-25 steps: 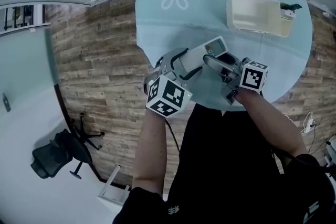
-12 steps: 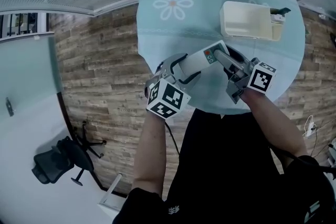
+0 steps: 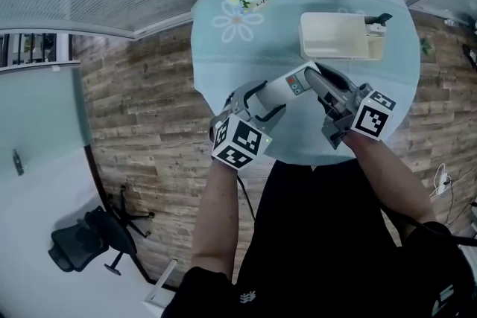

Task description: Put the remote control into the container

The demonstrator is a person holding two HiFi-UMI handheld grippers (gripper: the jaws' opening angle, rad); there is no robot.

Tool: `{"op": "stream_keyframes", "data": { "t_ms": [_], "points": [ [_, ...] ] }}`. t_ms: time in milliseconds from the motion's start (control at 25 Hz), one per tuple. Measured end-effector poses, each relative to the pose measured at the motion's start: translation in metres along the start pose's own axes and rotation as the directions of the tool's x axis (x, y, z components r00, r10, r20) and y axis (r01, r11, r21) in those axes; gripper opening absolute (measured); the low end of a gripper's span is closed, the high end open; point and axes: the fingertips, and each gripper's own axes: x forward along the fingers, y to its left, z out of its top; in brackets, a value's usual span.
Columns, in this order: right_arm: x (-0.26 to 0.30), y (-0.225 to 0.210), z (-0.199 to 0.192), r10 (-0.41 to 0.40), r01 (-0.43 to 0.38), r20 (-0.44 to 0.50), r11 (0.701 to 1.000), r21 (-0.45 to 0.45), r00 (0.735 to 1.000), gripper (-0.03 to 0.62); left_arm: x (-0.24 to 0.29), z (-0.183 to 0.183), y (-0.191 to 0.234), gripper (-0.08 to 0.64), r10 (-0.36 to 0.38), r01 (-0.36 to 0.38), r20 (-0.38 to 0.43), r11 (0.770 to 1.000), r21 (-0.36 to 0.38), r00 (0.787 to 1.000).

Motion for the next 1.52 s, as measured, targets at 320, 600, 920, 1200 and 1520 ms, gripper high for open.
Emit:
{"op": "stream_keyframes", "data": {
  "t_ms": [320, 600, 920, 1200, 1520],
  "points": [
    [-0.017, 0.043, 0.036, 0.007, -0.017, -0.035, 0.954, -0.298, 0.999, 0.095, 0.009, 0.038, -0.007, 0.272, 0.062, -0.068, 0.076, 0.995, 0.068, 0.995],
    [-0.039, 0.059, 0.065, -0.019, 0.017, -0.002, 0.909, -0.417, 1.000, 0.095, 0.008, 0.071, -0.022, 0.268, 0.074, -0.088, 0.125, 0.990, 0.110, 0.989],
    [-0.064, 0.068, 0.098, -0.031, 0.037, 0.022, 0.874, -0.485, 0.999, 0.095, -0.007, 0.115, -0.023, 0.268, 0.080, -0.083, 0.246, 0.997, 0.000, 0.966],
    [-0.090, 0.072, 0.133, -0.035, 0.047, 0.033, 0.844, -0.534, 0.999, 0.095, -0.010, 0.157, -0.020, 0.268, 0.121, -0.118, 0.301, 0.993, -0.030, 0.946],
    [-0.116, 0.063, 0.161, -0.009, 0.012, 0.008, 0.824, -0.566, 1.000, 0.095, -0.006, 0.196, -0.022, 0.196, 0.182, -0.165, 0.353, 0.983, -0.076, 0.918]
  ]
}}
